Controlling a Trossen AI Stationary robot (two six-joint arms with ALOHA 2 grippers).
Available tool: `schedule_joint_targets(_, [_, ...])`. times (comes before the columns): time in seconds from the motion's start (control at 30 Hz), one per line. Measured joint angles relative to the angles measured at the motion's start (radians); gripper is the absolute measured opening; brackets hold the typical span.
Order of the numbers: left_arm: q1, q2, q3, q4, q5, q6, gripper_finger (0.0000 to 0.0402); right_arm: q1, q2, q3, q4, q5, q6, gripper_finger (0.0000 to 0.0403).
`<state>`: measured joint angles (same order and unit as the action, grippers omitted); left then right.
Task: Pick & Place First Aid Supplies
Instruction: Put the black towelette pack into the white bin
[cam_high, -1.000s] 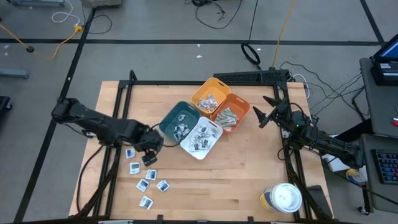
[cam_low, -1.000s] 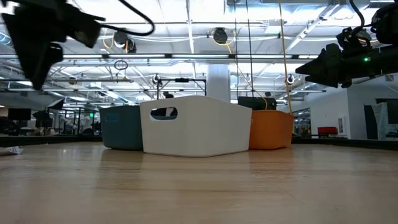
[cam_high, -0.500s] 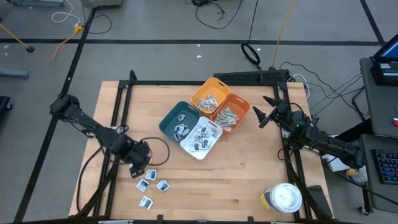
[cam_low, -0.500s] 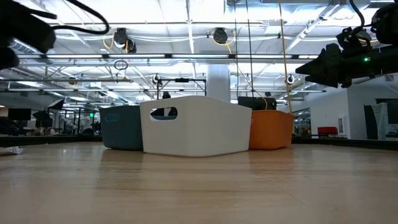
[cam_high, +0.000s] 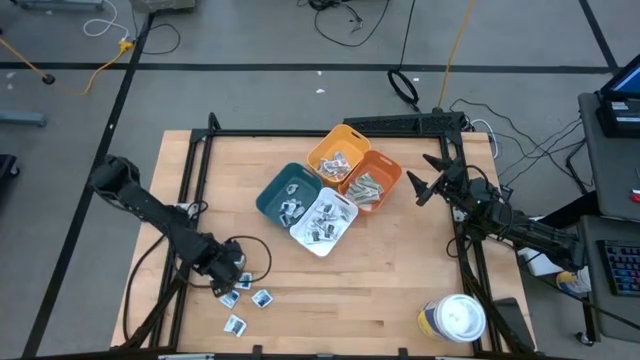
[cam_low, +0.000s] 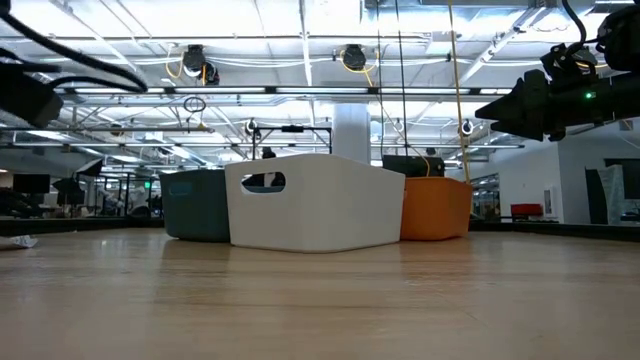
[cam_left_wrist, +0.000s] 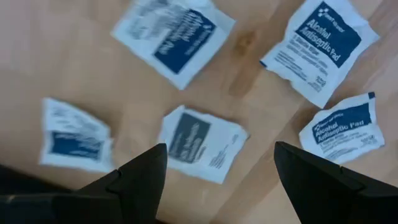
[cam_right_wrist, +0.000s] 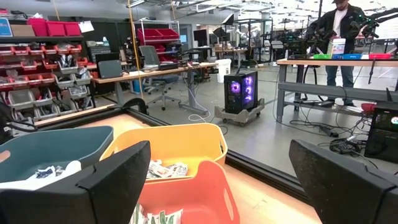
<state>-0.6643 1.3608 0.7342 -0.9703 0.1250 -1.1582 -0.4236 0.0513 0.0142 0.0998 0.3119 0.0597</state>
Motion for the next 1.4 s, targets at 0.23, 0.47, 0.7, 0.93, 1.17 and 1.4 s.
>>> schedule_joint_targets(0.23, [-0.028,0.064,-0.054,0.124,0.012,-0.031,0.0296,0.0,0.0,0.0,0.0,0.0,0.0,0.0377])
schedule_joint_targets(0.47, [-0.041,0.073,-0.086,0.179,0.015,-0.018,0.028,0.0,0.0,0.0,0.0,0.0,0.0,0.0377])
schedule_joint_targets(0.7, [-0.052,0.073,-0.088,0.176,0.022,-0.02,0.0145,0.0,0.0,0.0,0.0,0.0,0.0,0.0377])
schedule_joint_targets(0.93, [-0.052,0.071,-0.088,0.151,0.02,-0.03,0.0013,0.0,0.0,0.0,0.0,0.0,0.0,0.0377])
schedule_joint_targets(1.17, [-0.041,0.032,-0.042,0.034,0.012,-0.001,0.0007,0.0,0.0,0.0,0.0,0.0,0.0,0.0377])
schedule_joint_targets(1.4, [-0.012,-0.003,0.054,-0.081,0.005,0.091,0.0007,0.0,0.0,0.0,0.0,0.0,0.0,0.0377])
